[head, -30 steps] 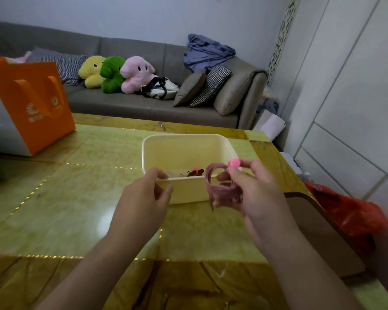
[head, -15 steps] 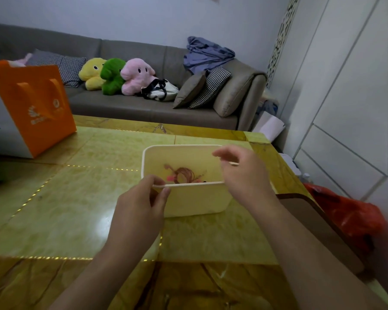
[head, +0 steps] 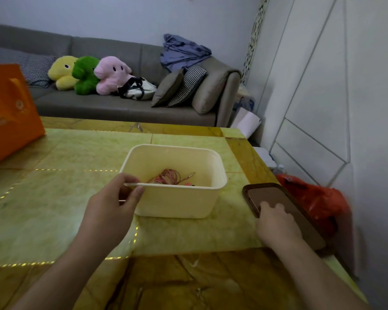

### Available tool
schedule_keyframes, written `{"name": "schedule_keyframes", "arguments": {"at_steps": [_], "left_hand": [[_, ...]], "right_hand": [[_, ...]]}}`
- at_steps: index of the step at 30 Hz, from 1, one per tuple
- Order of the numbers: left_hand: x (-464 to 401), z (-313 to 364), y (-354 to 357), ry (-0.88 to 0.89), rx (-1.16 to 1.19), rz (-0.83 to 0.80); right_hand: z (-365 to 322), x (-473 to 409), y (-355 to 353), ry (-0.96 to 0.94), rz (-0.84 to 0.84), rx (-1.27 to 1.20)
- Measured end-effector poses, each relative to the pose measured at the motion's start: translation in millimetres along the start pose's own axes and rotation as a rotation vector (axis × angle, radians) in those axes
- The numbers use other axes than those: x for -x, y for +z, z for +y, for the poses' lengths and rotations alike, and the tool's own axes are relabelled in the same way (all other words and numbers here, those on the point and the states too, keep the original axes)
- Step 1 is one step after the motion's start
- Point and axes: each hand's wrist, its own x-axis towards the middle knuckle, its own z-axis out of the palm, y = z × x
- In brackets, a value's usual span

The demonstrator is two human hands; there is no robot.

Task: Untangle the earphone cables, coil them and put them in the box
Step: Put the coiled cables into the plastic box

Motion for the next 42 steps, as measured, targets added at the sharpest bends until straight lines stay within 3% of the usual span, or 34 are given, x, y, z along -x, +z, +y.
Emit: {"name": "schedule_keyframes", "arguments": {"at_steps": [5,7,11,15,18,20,23,26,29,30,32,35,42], "left_hand": [[3.6,2.4,0.2,0.018,-0.013,-0.003],[5.9,4.8,0.2,0.025,-0.035,0.001],[9.1,8.6,-3.0,0.018,-0.022,-0.007],[9.8,17.4,-9.7,0.015,0.024,0.004],[5.2,28.8,-18.0,0.095,0.060,0.086],[2.1,39.4,-24.4,0.176,0.172,0.015],[2.2,59.5,-29.6,0.205,0.507,-0.177],[5.7,68.0,-27.4,0.201,0.549,-0.100],[-2.6,65.9,-29.1,0.127,0.550,0.009],[-7.0,67.9,-30.5,0.079,0.582,0.022],[-17.9,68.2,-31.7,0.011,0.600,0.047],[-29.7,59.9,-20.7,-0.001,0.475,0.086],[-49.1,33.5,-4.2,-0.056,0.162,0.092]], "right_hand": [[-0.8,-2.4,15.8,-0.166,0.096,0.312],[0.9,1.0,11.0,-0.205,0.140,0.327],[15.8,12.5,-36.8,-0.149,0.369,0.274],[22.5,40.0,-116.7,-0.143,0.657,0.019],[1.8,76.1,-181.9,-0.368,0.824,-0.119],[-21.7,97.7,-205.3,-0.598,0.860,-0.155],[-65.4,109.0,-207.1,-0.877,0.742,-0.135],[-102.8,106.0,-184.6,-0.991,0.704,-0.274],[-105.8,89.2,-158.5,-0.815,0.823,-0.436],[-99.9,82.0,-148.6,-0.708,0.781,-0.513],[-91.5,67.6,-125.8,-0.550,0.541,-0.727],[-90.2,47.9,-94.2,-0.466,0.218,-1.068],[-104.6,23.9,-76.6,-0.384,0.138,-1.142]]}}
